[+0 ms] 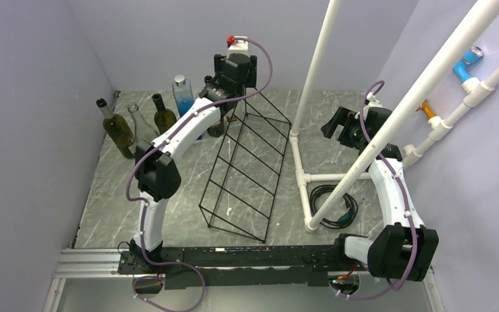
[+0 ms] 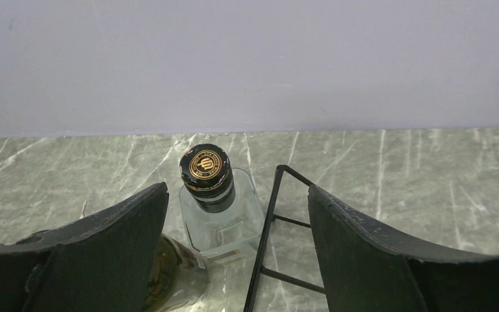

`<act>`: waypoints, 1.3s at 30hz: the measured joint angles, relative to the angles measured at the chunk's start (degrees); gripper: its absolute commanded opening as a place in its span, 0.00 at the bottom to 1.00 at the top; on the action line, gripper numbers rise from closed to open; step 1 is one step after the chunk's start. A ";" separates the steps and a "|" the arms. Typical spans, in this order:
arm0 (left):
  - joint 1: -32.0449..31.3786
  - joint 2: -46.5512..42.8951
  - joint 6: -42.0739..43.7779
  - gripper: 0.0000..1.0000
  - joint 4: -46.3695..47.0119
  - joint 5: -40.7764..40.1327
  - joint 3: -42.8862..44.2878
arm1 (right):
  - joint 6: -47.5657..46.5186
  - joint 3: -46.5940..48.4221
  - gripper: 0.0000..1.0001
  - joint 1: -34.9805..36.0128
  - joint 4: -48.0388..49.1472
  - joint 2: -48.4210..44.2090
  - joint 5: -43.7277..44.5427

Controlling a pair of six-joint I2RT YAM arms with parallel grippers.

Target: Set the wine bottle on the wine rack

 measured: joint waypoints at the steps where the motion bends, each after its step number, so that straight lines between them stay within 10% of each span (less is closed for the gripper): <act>1: 0.00 0.94 0.04 0.81 0.37 -0.79 0.55 | 0.00 -0.09 1.00 0.00 0.00 -0.04 0.00; 19: 0.00 6.36 5.07 0.56 9.97 -8.57 1.66 | 0.00 -0.22 1.00 -0.02 0.35 -0.09 0.04; 30: 0.26 7.82 5.03 0.59 11.82 -9.94 1.66 | 0.00 -0.55 1.00 -0.02 0.50 -0.11 0.07; 39: 1.20 9.29 4.35 0.35 11.85 -9.92 1.64 | 0.00 -0.85 1.00 -0.02 0.70 -0.11 0.07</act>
